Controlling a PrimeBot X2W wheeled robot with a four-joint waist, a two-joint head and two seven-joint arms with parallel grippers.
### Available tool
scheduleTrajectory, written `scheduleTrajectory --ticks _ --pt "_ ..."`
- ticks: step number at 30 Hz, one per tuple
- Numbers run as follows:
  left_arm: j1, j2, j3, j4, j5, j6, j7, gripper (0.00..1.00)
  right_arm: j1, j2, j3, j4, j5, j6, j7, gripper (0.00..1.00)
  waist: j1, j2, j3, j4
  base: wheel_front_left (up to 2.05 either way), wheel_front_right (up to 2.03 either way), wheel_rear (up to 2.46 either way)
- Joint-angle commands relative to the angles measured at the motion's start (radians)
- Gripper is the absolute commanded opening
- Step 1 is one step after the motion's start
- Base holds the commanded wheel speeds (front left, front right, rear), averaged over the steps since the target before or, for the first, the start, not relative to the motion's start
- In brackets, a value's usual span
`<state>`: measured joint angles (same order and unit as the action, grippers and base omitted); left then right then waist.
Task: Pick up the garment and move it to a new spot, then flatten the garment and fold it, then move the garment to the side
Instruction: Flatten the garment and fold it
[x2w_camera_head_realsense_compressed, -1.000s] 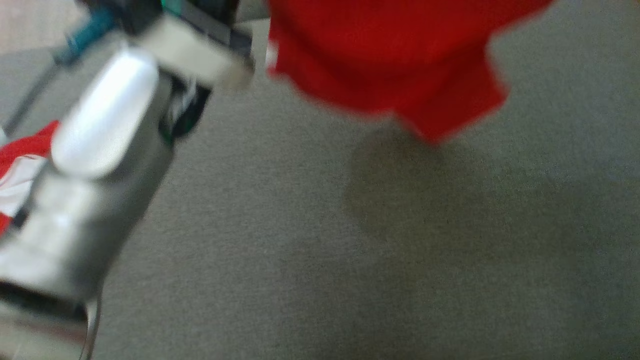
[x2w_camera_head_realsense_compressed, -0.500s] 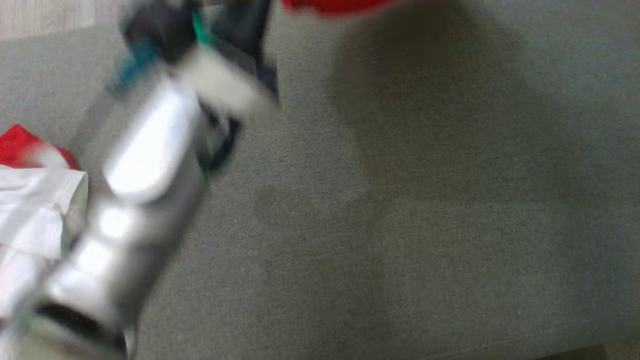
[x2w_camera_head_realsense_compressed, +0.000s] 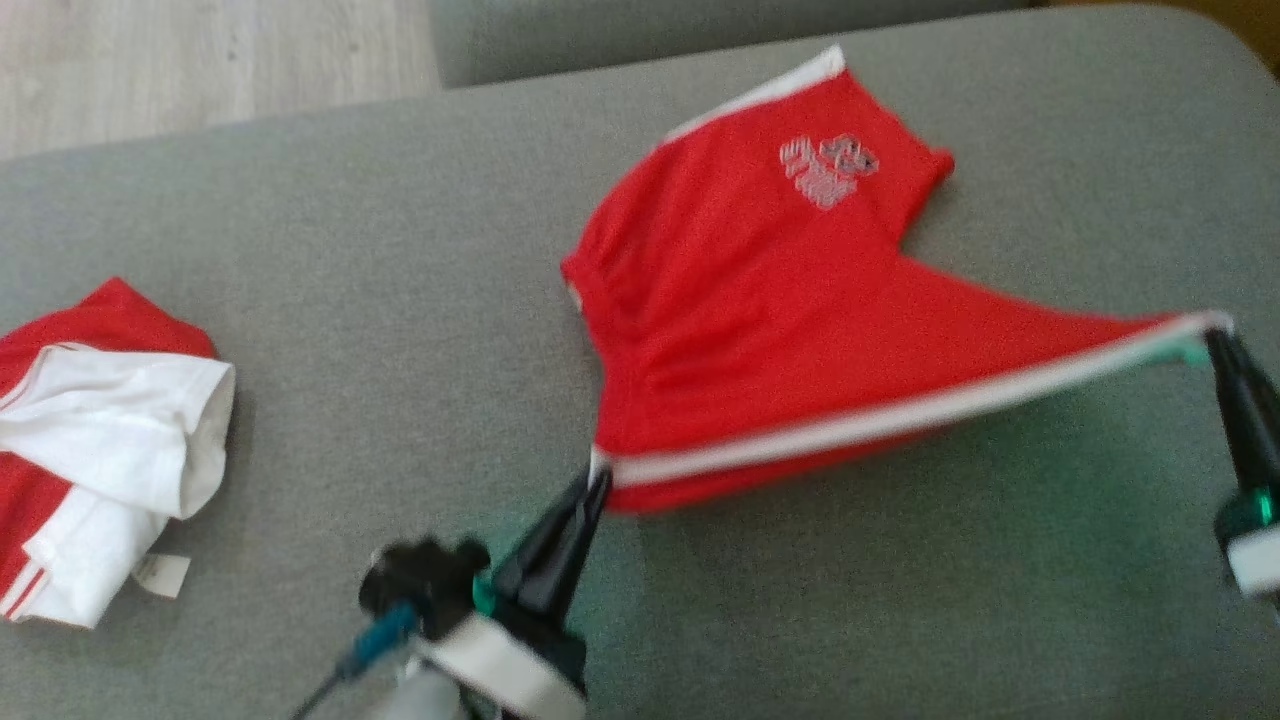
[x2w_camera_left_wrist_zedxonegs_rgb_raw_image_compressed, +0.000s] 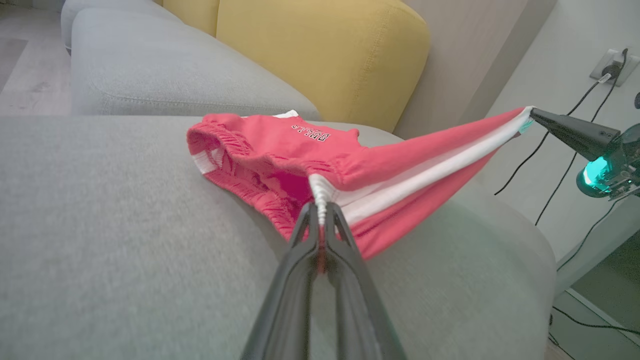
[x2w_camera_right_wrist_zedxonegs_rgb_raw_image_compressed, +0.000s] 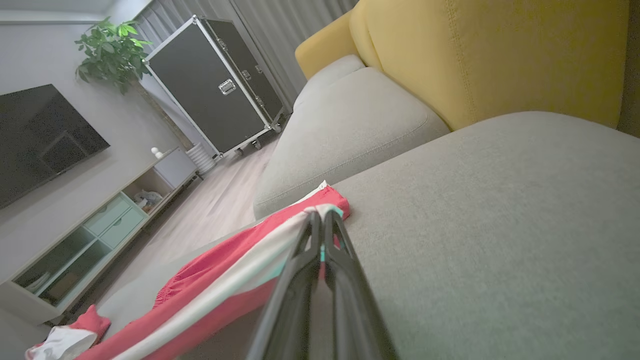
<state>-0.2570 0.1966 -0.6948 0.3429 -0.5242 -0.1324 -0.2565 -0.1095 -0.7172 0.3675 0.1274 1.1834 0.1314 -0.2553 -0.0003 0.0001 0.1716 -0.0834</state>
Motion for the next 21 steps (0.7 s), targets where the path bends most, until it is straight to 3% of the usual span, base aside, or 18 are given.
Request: scheduleTrajectory --ticks 1,9,16,21 --pt "0.015 0.023 0.048 -0.04 0.013 0.003 -0.005 0.0 0.044 -0.06 -0.025 -0.043 0.0 -0.001 -0.006 0.0 0.0003 -0.0001 -0.024 0.008 0.0 0.0 0.0" --pt "0.158 0.027 0.093 -0.22 0.06 0.04 -0.005 0.0 0.281 -0.086 -0.223 -0.177 -0.075 -0.001 0.006 0.0 0.0003 -0.0001 -0.013 0.049 0.0 0.0 0.0" --pt "-0.034 -0.035 0.085 -0.193 0.092 0.047 0.04 0.0 0.089 -0.067 -0.263 -0.136 -0.2 -0.001 0.136 0.0 0.0003 -0.0001 0.083 0.1 0.0 0.0 0.0" --pt "-0.182 -0.086 0.112 -0.106 0.109 0.082 0.046 0.0 -0.134 -0.044 -0.202 -0.057 -0.276 -0.001 0.251 0.0 0.0003 -0.0001 0.147 0.123 0.0 0.0 0.0"
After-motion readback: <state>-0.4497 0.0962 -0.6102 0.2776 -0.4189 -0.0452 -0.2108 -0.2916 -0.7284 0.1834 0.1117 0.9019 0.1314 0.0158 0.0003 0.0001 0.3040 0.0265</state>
